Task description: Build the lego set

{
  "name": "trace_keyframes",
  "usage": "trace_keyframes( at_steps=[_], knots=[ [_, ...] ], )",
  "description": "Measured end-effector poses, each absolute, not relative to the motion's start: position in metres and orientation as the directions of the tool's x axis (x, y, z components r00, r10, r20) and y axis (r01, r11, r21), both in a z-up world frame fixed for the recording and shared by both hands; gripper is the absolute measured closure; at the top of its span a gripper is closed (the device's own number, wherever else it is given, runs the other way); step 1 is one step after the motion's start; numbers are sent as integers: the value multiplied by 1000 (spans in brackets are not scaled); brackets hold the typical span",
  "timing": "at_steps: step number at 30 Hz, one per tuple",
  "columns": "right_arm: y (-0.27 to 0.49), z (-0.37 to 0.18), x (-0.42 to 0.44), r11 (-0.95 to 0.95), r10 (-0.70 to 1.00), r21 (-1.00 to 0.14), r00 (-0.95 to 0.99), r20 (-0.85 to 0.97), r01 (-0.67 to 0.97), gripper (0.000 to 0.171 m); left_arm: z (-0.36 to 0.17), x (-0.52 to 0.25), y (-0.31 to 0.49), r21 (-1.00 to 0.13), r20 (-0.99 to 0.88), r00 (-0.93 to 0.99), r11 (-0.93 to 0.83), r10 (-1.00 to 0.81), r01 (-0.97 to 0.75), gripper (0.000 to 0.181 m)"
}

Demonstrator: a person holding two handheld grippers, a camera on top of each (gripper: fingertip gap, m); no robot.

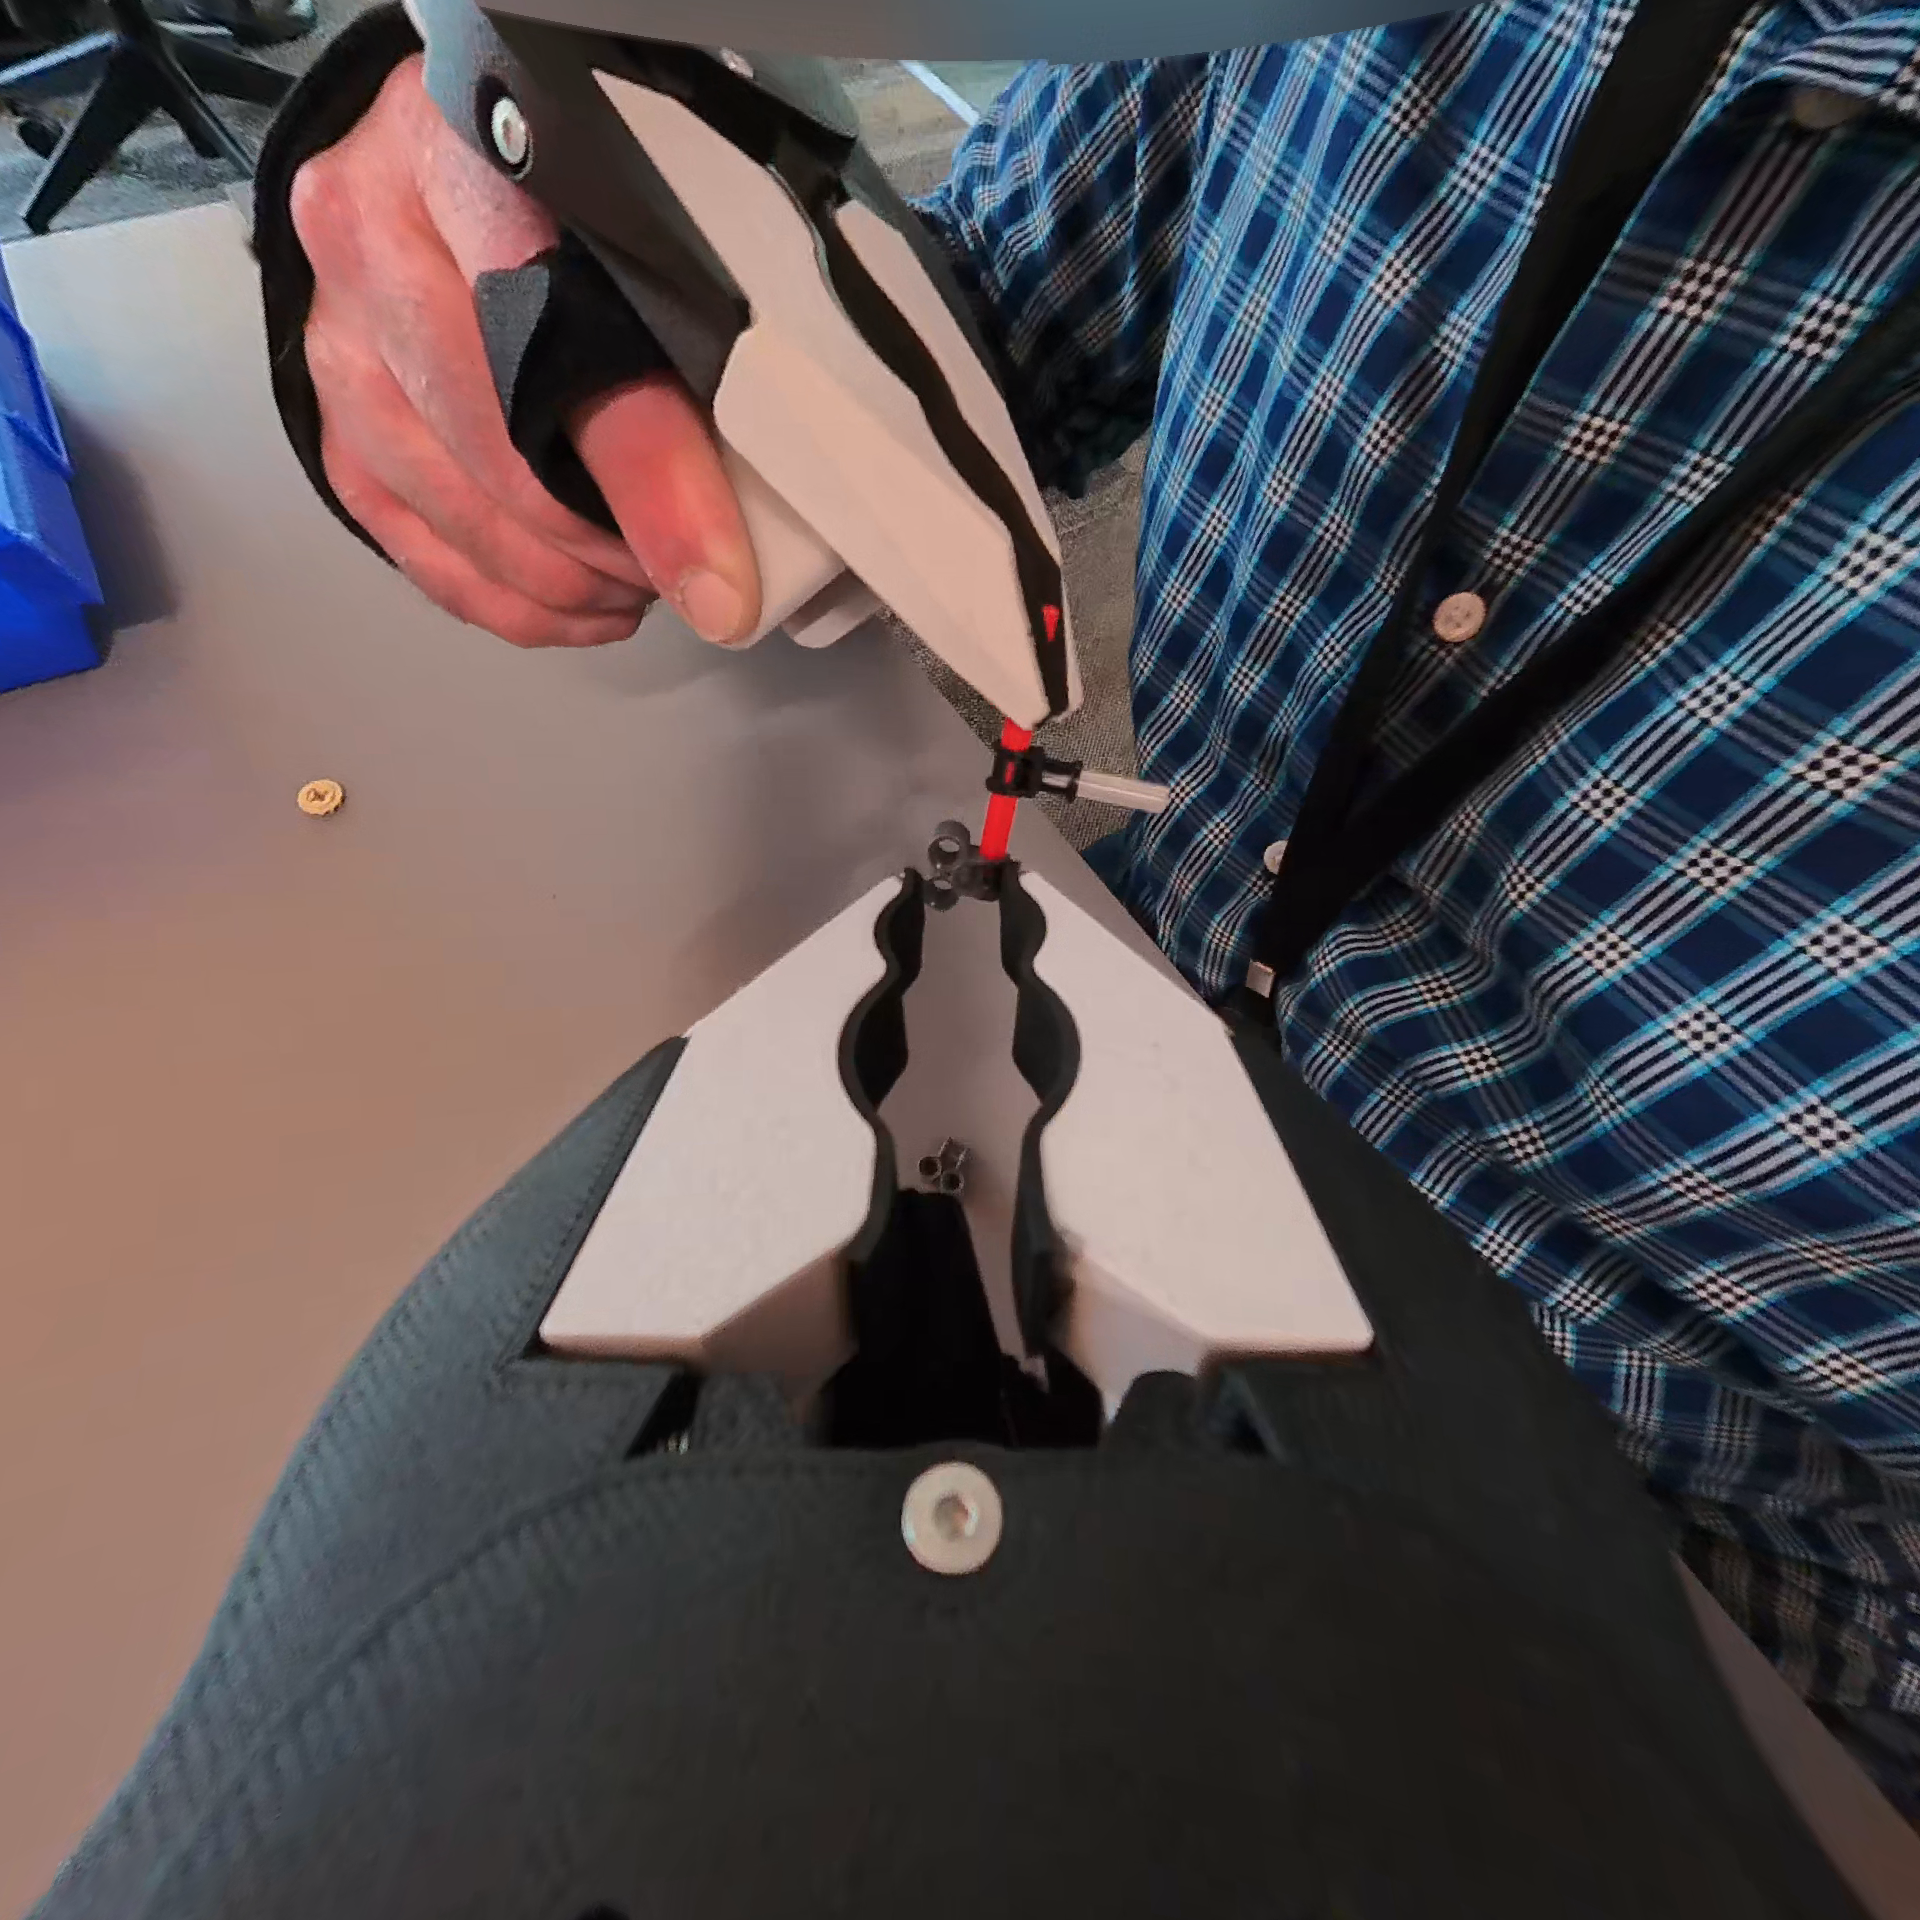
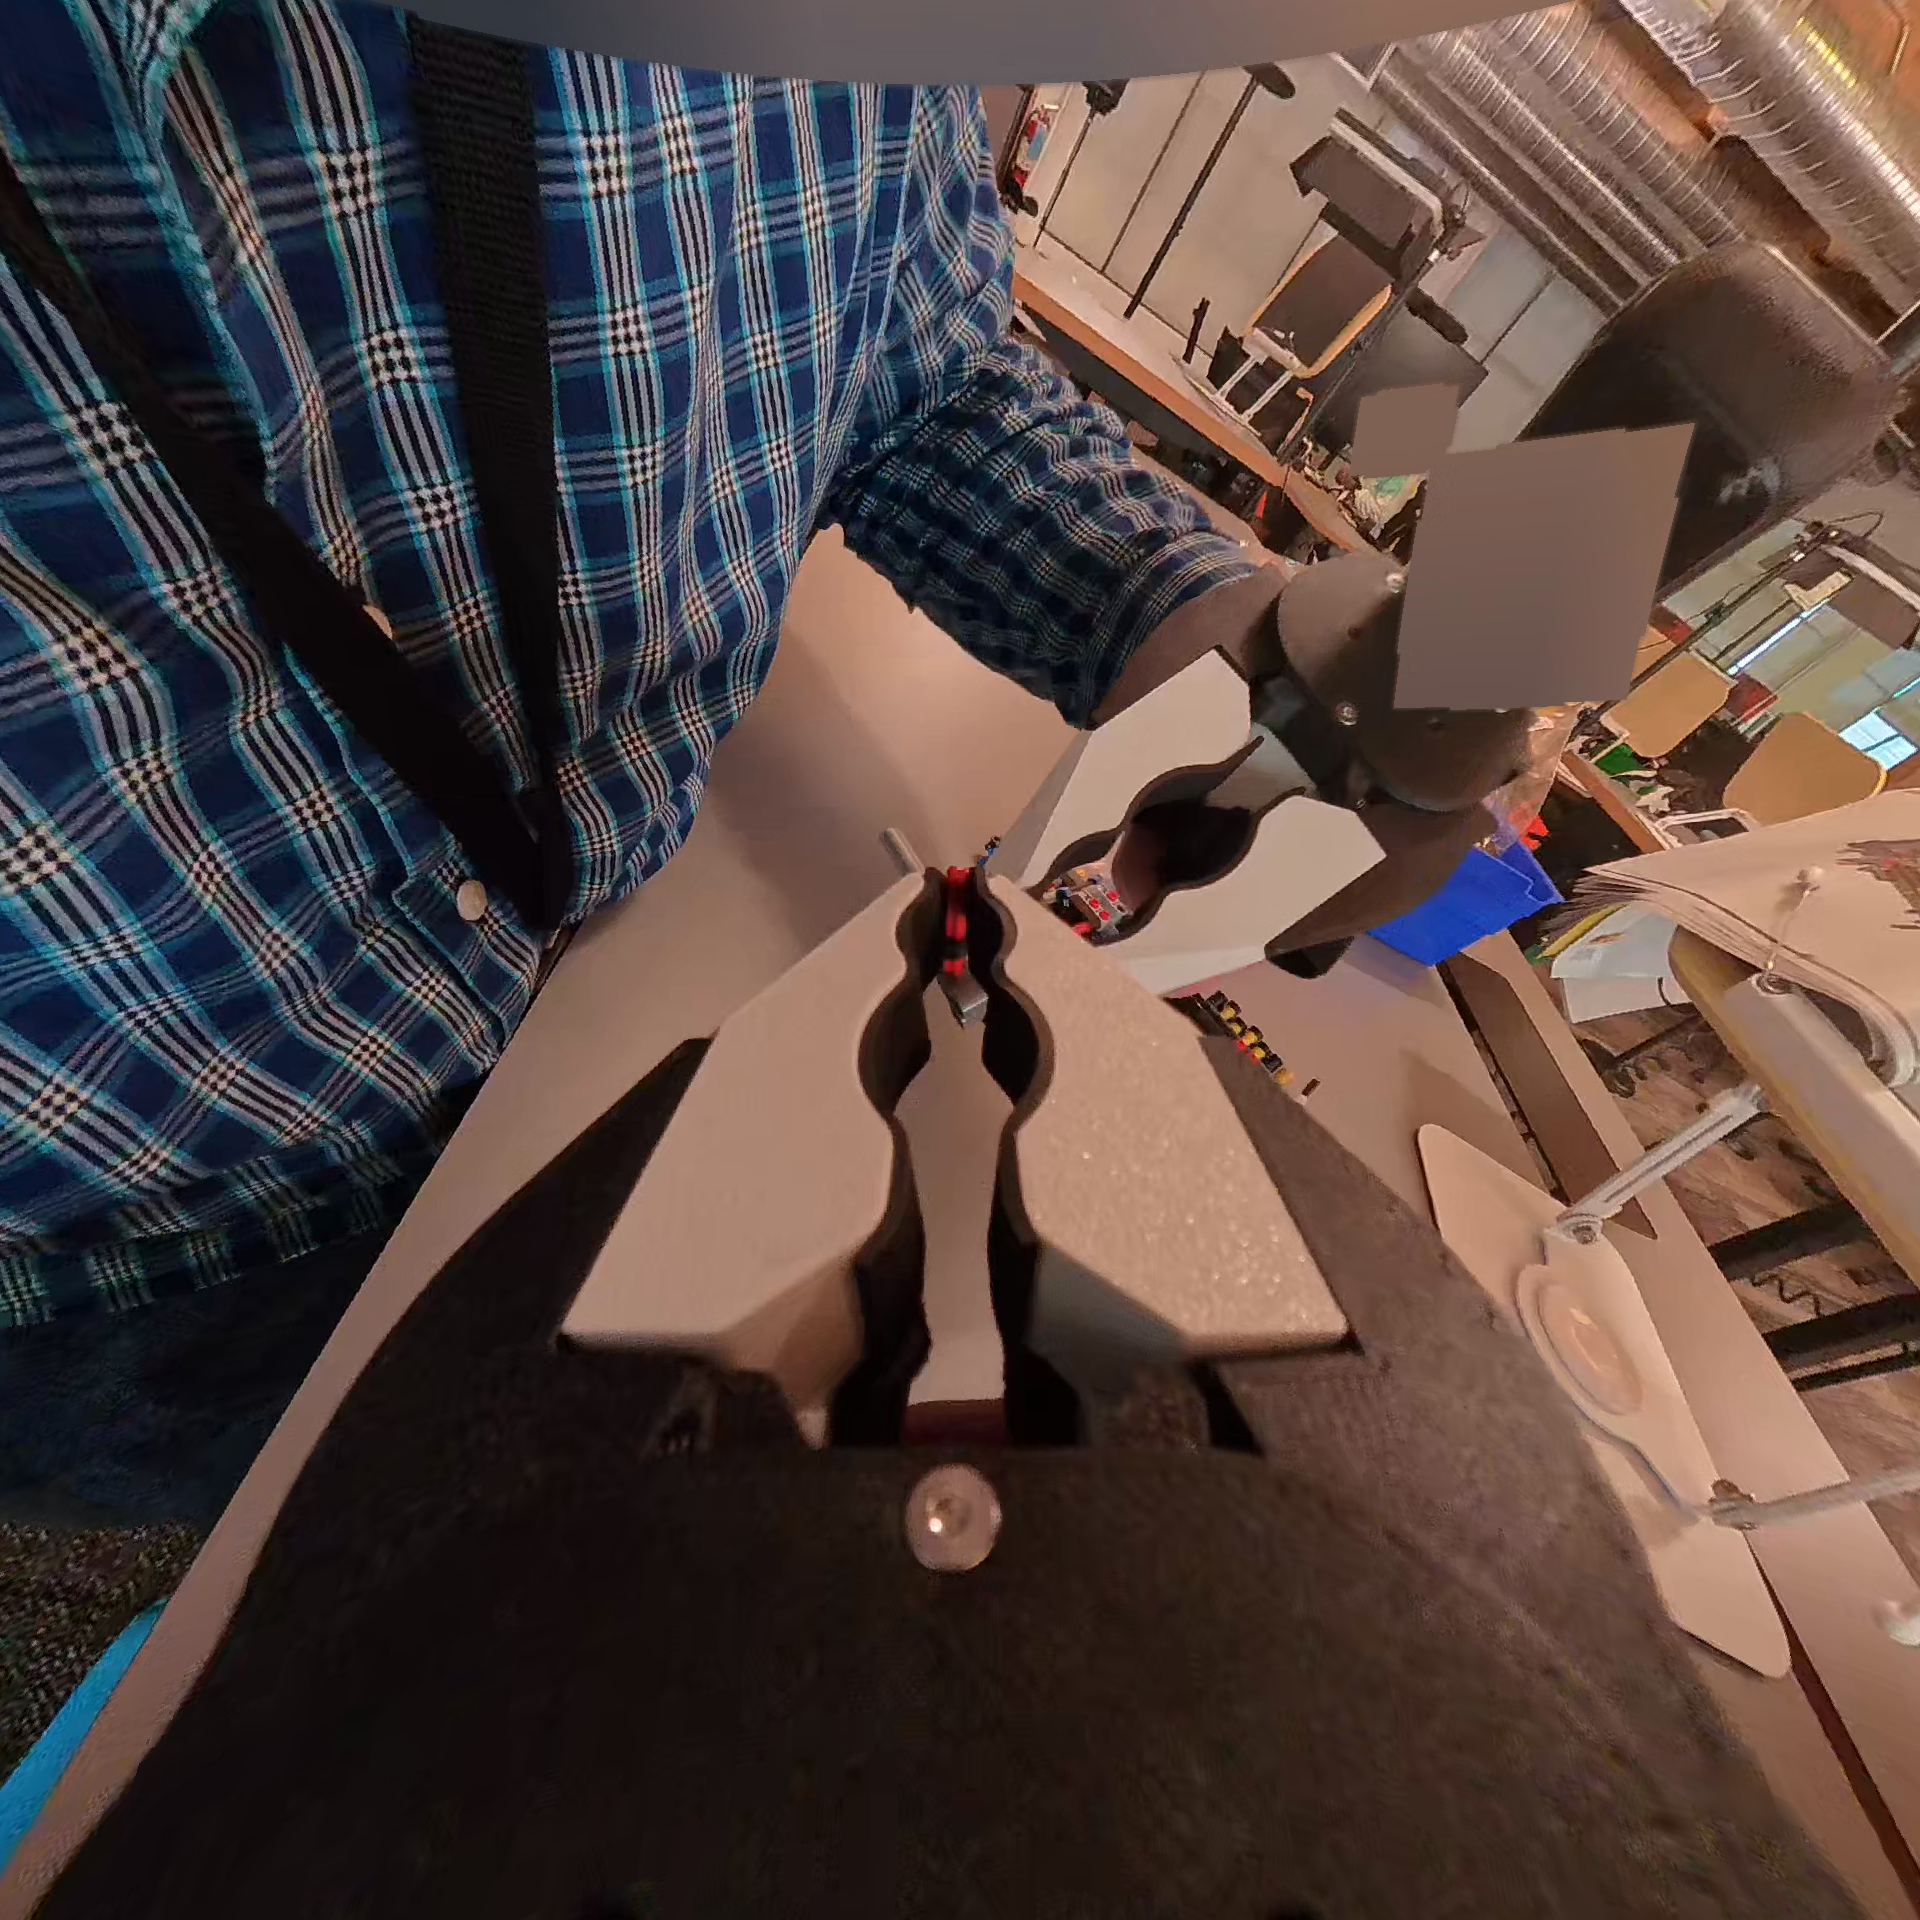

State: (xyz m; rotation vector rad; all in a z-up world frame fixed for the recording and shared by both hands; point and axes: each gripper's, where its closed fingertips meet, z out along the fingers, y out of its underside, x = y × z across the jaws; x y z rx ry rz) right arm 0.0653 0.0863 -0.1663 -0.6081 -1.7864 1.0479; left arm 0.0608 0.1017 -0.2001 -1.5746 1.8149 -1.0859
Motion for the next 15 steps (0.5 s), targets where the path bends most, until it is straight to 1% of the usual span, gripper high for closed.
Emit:
trace_keyframes(
  at_steps=[15],
  knots=[
    [84, -176, 64, 536, 744, -844, -458, 486, -25, 170, -208, 60, 99, -770, 113, -220, 55, -969, -636, 169]
  ],
)
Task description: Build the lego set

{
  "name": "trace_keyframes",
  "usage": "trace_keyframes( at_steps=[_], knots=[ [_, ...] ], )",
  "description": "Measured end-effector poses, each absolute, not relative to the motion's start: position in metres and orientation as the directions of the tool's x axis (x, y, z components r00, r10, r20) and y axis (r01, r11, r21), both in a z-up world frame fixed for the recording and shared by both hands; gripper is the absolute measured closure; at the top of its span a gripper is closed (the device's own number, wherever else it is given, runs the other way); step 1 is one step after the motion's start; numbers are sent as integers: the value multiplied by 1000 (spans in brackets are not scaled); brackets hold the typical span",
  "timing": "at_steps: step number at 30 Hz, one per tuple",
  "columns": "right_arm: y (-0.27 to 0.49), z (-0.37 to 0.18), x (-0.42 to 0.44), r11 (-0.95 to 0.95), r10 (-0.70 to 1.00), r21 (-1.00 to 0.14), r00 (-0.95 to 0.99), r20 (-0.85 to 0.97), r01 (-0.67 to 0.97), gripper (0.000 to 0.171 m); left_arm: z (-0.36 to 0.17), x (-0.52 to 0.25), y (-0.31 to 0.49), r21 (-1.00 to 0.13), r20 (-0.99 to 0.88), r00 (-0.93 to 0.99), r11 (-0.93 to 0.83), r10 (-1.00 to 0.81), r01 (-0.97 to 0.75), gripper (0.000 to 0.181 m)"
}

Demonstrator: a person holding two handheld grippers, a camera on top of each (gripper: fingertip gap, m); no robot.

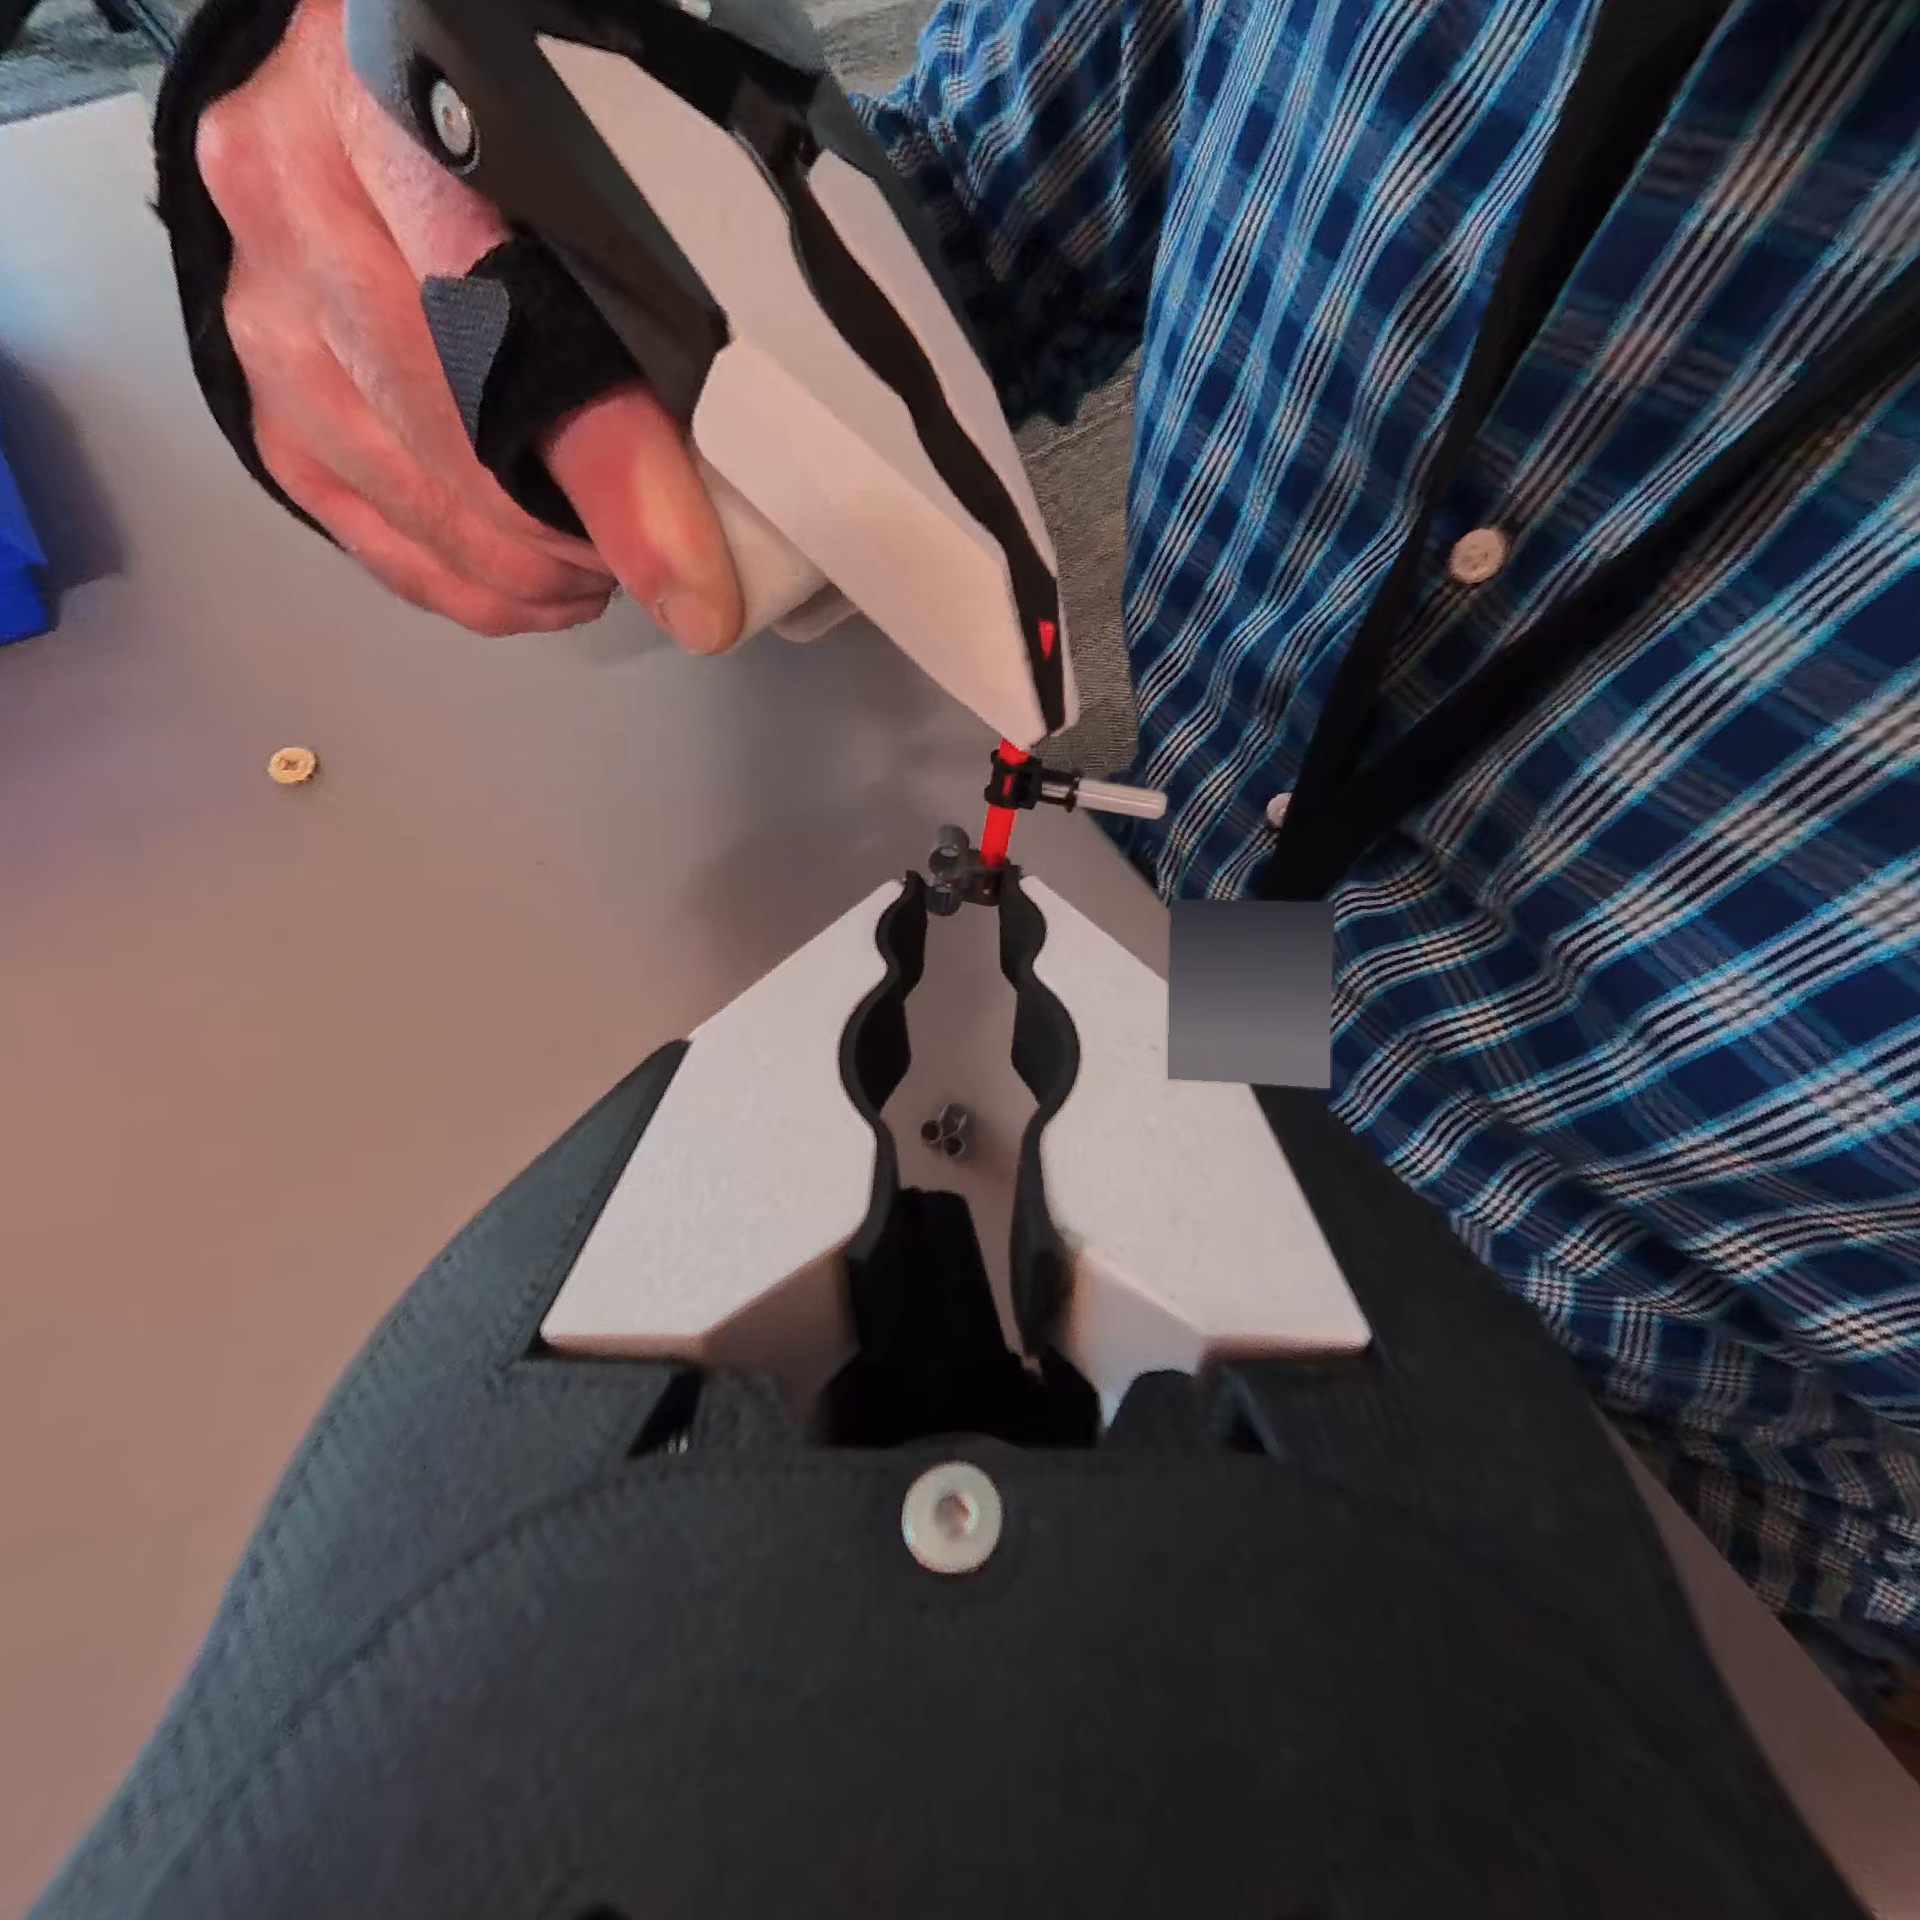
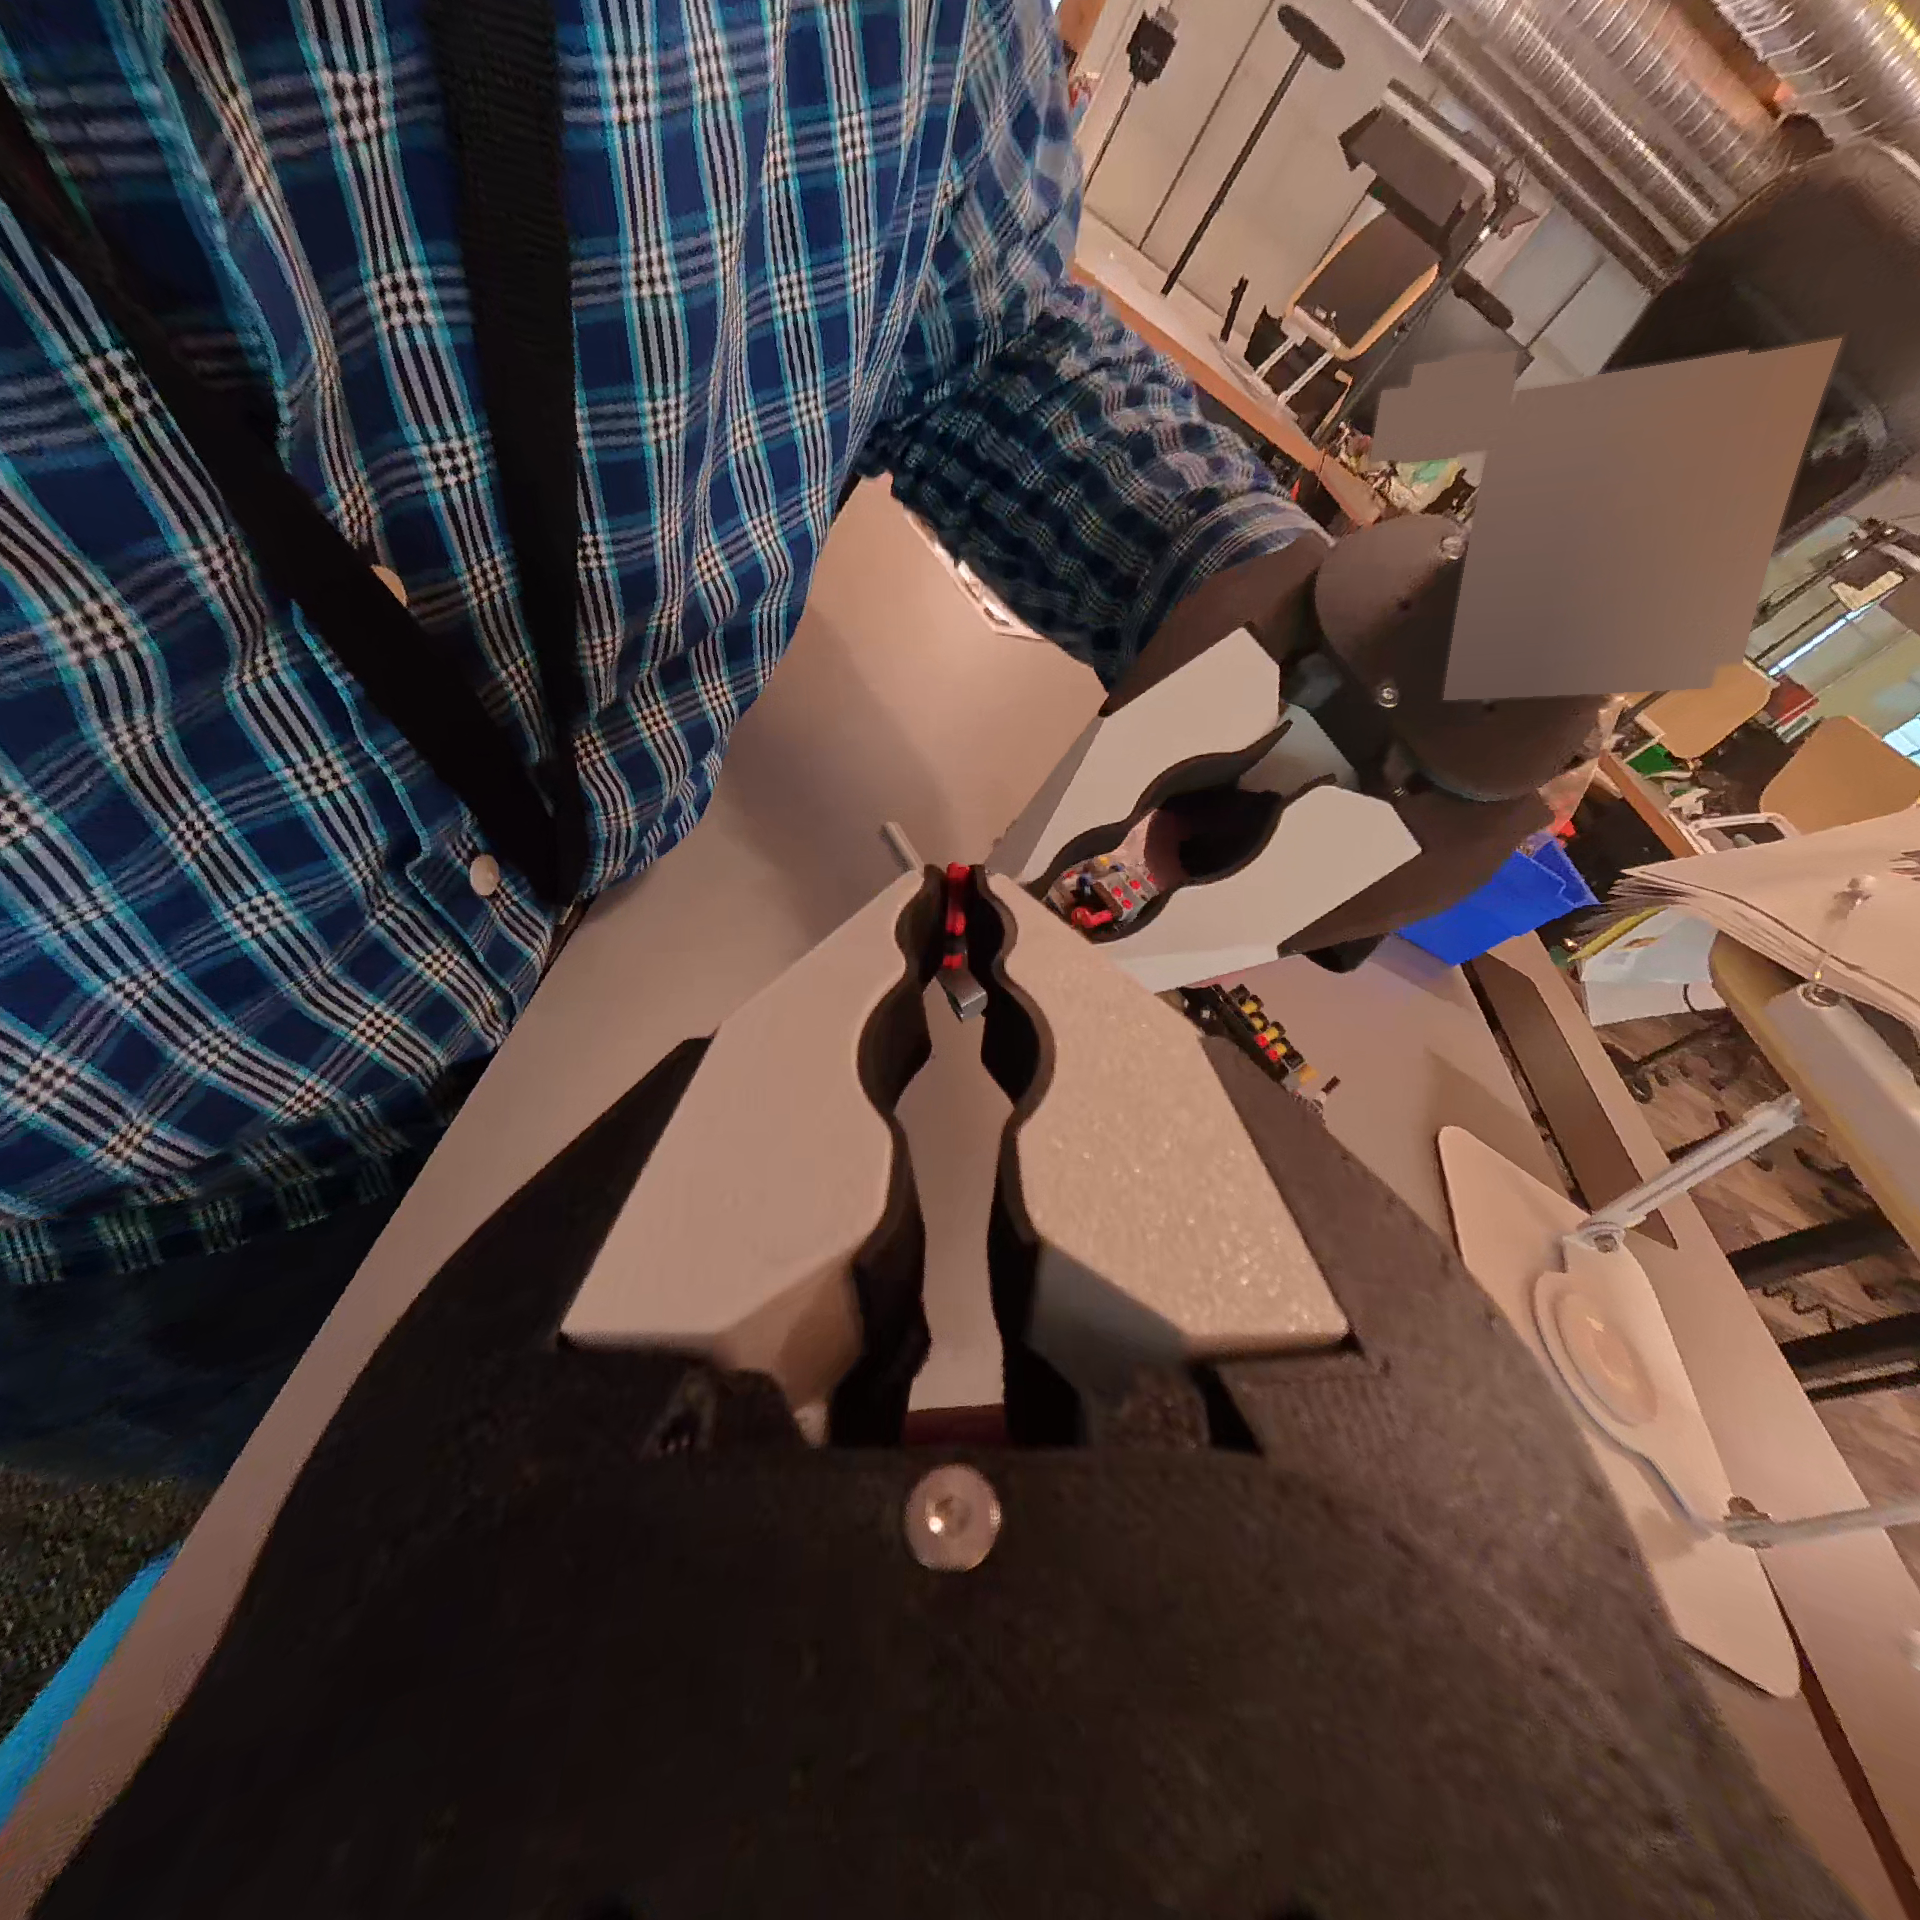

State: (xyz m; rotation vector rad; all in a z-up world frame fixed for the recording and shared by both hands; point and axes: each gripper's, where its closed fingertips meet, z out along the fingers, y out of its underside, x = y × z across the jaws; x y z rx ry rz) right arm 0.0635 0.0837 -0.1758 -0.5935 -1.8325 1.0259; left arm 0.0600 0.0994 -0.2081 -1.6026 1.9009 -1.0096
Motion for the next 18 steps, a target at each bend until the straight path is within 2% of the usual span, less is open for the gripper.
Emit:
trace_keyframes(
  at_steps=[10, 15, 16, 17, 18],
  knots=[
    [85, -183, 62, 546, 731, -838, -485, 481, -8, 169, -213, 59, 98, -739, 123, -223, 60, -967, -671, 170],
    [96, -184, 60, 479, 787, -876, -464, 406, 45, 170, -218, 59, 112, -762, 69, -106, 16, -992, -648, 169],
    [102, -187, 60, 484, 802, -871, -441, 404, 81, 166, -221, 57, 116, -753, 41, -66, 13, -997, -658, 169],
    [105, -190, 60, 481, 813, -869, -430, 392, 118, 151, -224, 56, 119, -747, 22, -34, 6, -999, -665, 169],
    [104, -192, 62, 458, 827, -877, -430, 363, 141, 143, -230, 53, 123, -734, -3, 6, -2, -1000, -679, 169]
  ],
)
